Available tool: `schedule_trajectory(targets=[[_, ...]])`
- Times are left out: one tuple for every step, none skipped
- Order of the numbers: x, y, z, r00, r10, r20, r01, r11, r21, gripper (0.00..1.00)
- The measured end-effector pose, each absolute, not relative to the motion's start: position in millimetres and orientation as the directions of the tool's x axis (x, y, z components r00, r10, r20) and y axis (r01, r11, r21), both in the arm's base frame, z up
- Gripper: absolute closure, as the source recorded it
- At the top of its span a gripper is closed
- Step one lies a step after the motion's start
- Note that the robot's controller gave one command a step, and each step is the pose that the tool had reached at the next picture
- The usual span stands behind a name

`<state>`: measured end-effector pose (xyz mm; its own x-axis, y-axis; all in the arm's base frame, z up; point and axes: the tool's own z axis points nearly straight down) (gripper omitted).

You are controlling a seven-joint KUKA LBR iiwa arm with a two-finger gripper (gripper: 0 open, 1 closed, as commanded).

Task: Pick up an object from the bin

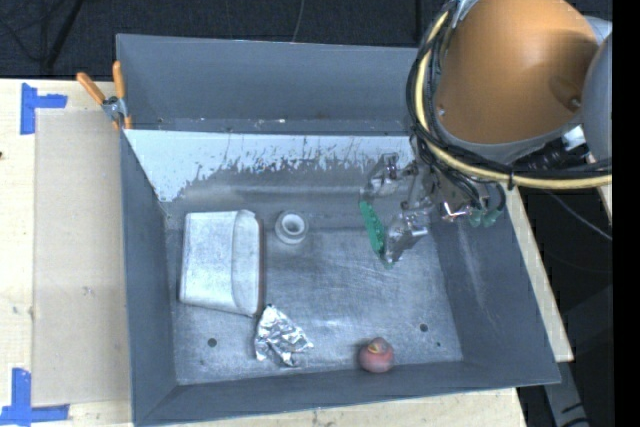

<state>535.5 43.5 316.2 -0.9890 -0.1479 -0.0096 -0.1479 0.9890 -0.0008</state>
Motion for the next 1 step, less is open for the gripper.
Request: schedule_trajectory(targets=[[520.9, 30.5, 244.9, -0.934, -0.356, 0.005, -0.356, 0.934, 0.002, 1.0]])
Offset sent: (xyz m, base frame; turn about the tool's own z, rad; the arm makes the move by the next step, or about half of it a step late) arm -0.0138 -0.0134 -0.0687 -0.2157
